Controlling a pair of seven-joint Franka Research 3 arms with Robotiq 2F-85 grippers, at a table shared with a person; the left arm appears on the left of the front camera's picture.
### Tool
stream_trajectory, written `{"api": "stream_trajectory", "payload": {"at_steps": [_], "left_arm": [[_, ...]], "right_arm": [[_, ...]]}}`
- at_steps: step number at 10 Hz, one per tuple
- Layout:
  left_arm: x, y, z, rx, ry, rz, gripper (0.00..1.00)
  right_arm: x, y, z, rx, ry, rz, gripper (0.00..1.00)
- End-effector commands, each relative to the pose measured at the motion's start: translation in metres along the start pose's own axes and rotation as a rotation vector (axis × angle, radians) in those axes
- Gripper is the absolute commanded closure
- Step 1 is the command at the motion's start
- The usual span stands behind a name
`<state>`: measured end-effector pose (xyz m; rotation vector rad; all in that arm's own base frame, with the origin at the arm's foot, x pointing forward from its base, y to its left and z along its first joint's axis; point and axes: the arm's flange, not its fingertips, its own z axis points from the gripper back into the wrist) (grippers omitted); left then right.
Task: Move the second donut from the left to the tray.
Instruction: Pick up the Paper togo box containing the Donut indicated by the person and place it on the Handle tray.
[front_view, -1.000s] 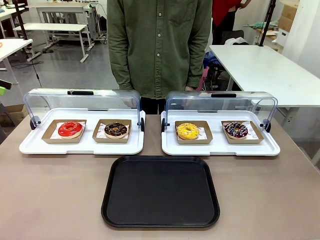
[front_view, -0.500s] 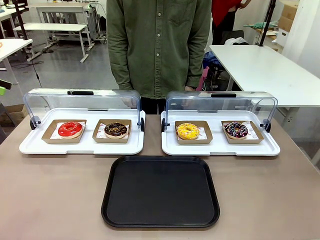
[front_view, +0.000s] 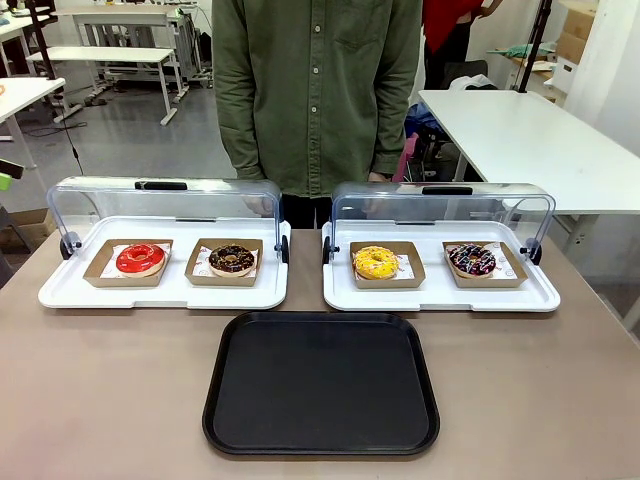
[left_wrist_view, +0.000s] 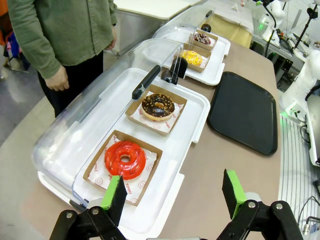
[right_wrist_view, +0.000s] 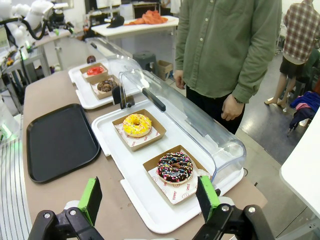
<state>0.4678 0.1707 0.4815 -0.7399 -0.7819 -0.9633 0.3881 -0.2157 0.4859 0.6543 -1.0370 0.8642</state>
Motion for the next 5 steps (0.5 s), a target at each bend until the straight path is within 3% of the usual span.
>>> {"api": "stream_trajectory", "payload": {"at_steps": [1, 5], "left_arm": [[0.0017, -0.0006, 0.0004, 0.000, 0.006, 0.001, 0.00], [0.0017, -0.0006, 0.0004, 0.000, 0.006, 0.001, 0.00]], "right_arm": [[0.0016, 0.0004, -0.0002, 0.002, -0.005, 0.004, 0.00], [0.0016, 0.0004, -0.0002, 0.002, -0.005, 0.004, 0.00]]}}
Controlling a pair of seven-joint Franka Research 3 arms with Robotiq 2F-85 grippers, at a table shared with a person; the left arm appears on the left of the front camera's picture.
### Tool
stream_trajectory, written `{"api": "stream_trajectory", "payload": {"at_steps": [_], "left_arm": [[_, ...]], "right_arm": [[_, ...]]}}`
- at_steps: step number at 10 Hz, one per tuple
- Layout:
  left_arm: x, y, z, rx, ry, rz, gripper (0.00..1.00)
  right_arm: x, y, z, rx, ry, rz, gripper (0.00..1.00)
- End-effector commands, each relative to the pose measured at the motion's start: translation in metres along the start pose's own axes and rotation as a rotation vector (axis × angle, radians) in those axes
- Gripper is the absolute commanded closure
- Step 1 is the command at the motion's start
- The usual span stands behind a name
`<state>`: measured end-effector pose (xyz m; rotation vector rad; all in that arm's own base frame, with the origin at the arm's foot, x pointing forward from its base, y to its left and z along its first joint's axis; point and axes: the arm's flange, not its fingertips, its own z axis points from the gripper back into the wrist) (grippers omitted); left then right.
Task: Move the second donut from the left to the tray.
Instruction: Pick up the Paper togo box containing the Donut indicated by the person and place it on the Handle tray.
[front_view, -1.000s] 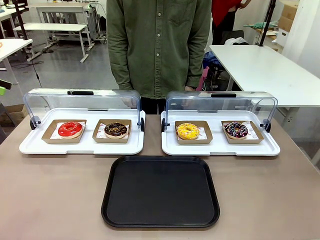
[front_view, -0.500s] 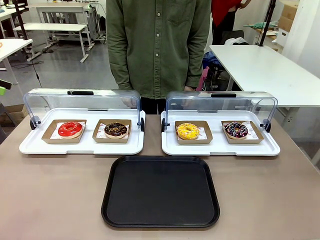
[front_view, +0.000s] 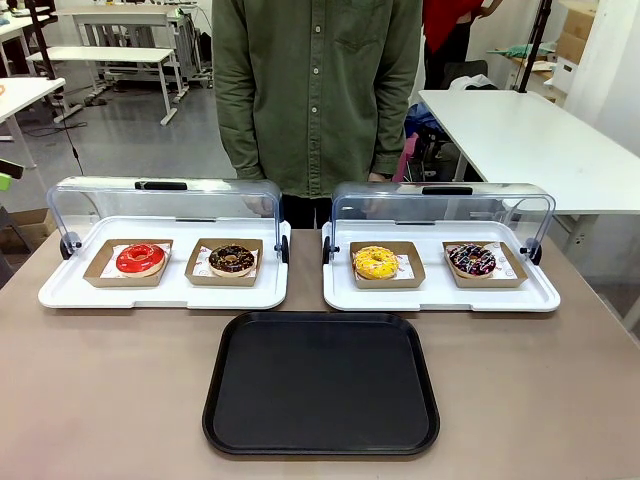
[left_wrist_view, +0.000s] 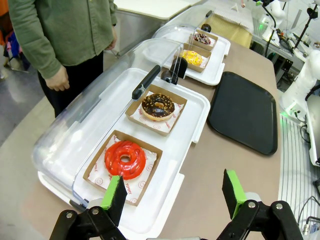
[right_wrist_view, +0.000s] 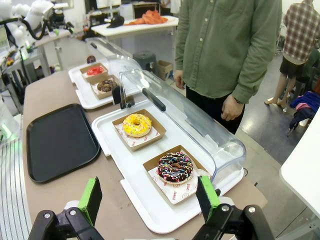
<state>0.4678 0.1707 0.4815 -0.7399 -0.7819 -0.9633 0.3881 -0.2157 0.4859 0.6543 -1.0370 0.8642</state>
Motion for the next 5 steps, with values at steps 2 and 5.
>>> {"api": "stream_trajectory", "payload": {"at_steps": [2, 5], "left_arm": [[0.0017, -0.0006, 0.0004, 0.000, 0.006, 0.001, 0.00], [0.0017, -0.0006, 0.0004, 0.000, 0.006, 0.001, 0.00]], "right_arm": [[0.0016, 0.0004, -0.0002, 0.002, -0.005, 0.004, 0.00], [0.0016, 0.0004, -0.0002, 0.002, -0.005, 0.004, 0.00]]}}
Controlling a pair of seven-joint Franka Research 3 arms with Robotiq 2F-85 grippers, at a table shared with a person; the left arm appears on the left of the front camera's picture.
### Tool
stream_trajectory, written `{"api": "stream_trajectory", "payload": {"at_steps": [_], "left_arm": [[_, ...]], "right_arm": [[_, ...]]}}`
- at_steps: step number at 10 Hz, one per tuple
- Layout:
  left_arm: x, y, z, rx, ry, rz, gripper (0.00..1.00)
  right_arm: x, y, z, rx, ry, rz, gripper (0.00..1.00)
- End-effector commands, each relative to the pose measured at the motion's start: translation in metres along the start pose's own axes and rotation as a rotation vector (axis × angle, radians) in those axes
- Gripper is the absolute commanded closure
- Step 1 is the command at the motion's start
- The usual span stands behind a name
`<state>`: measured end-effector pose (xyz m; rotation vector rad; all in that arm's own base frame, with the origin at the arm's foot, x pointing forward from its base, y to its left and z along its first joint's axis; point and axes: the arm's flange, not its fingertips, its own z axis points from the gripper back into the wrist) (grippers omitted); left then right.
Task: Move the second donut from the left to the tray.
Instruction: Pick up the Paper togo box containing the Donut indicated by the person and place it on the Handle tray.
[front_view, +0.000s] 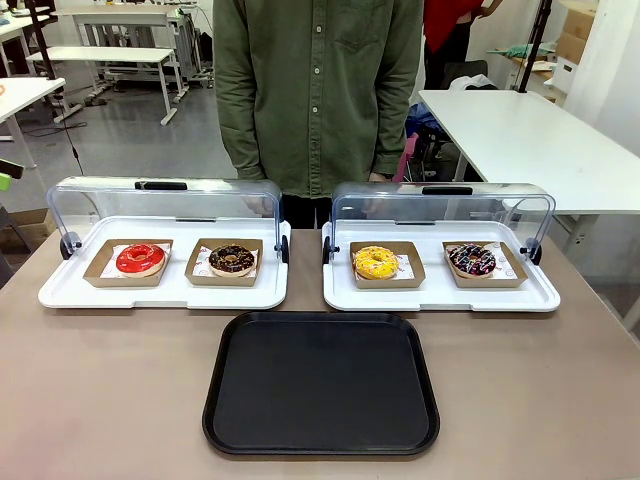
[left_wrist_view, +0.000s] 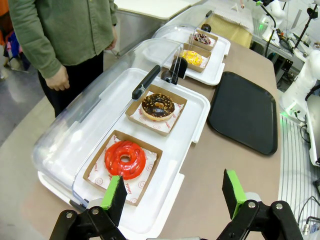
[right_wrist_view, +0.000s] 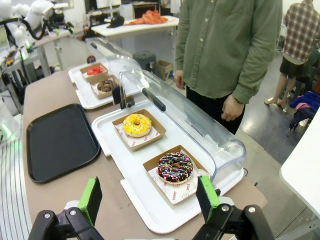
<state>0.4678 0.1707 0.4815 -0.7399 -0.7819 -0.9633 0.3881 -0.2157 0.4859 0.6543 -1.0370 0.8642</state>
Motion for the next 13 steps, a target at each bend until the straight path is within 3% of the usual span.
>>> {"api": "stream_trajectory", "payload": {"at_steps": [1, 13], "left_arm": [[0.0017, -0.0006, 0.0004, 0.000, 0.006, 0.001, 0.00], [0.0017, -0.0006, 0.0004, 0.000, 0.006, 0.001, 0.00]], "right_arm": [[0.0016, 0.0004, -0.0002, 0.002, -0.005, 0.004, 0.00], [0.0016, 0.0004, -0.0002, 0.002, -0.005, 0.004, 0.00]]}}
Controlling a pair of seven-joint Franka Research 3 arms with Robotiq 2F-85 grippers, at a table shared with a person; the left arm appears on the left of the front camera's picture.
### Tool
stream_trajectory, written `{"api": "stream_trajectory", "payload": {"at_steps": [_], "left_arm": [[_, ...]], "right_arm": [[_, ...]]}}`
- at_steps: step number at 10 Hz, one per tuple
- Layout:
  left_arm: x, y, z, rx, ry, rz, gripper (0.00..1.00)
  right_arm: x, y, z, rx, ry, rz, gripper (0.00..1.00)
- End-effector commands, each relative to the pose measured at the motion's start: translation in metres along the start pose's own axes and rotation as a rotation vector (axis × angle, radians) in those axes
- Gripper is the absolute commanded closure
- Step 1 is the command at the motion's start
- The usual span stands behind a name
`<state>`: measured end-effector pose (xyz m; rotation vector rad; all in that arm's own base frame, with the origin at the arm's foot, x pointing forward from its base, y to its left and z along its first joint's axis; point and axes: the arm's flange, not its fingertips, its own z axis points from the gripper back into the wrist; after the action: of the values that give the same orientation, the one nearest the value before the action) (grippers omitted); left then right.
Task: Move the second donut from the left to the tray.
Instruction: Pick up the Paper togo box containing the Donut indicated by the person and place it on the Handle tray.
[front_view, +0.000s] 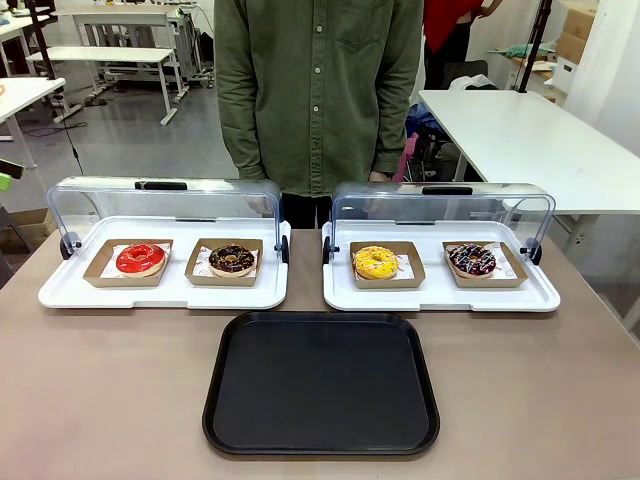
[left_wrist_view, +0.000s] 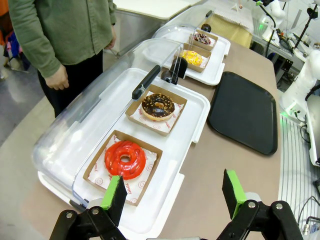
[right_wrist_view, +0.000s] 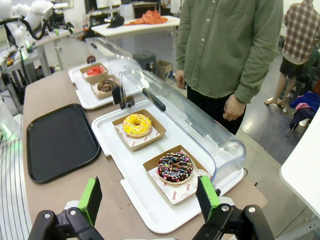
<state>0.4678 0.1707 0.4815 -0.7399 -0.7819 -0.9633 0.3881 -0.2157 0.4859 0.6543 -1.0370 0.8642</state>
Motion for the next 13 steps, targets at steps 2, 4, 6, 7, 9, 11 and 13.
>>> {"api": "stream_trajectory", "payload": {"at_steps": [2, 4, 6, 7, 9, 11, 13], "left_arm": [[0.0017, -0.0006, 0.0004, 0.000, 0.006, 0.001, 0.00], [0.0017, -0.0006, 0.0004, 0.000, 0.006, 0.001, 0.00], [0.0017, -0.0006, 0.0004, 0.000, 0.006, 0.001, 0.00], [0.0017, -0.0006, 0.0004, 0.000, 0.006, 0.001, 0.00], [0.0017, -0.0006, 0.0004, 0.000, 0.006, 0.001, 0.00], [0.0017, -0.0006, 0.0004, 0.000, 0.006, 0.001, 0.00], [0.0017, -0.0006, 0.0004, 0.000, 0.006, 0.001, 0.00]], "right_arm": [[0.0016, 0.0004, -0.0002, 0.002, -0.005, 0.005, 0.00], [0.0016, 0.0004, -0.0002, 0.002, -0.005, 0.005, 0.00], [0.0016, 0.0004, -0.0002, 0.002, -0.005, 0.005, 0.00], [0.0016, 0.0004, -0.0002, 0.002, -0.005, 0.005, 0.00], [0.0016, 0.0004, -0.0002, 0.002, -0.005, 0.005, 0.00], [0.0016, 0.0004, -0.0002, 0.002, -0.005, 0.005, 0.00], [0.0016, 0.0004, -0.0002, 0.002, -0.005, 0.005, 0.00]]}}
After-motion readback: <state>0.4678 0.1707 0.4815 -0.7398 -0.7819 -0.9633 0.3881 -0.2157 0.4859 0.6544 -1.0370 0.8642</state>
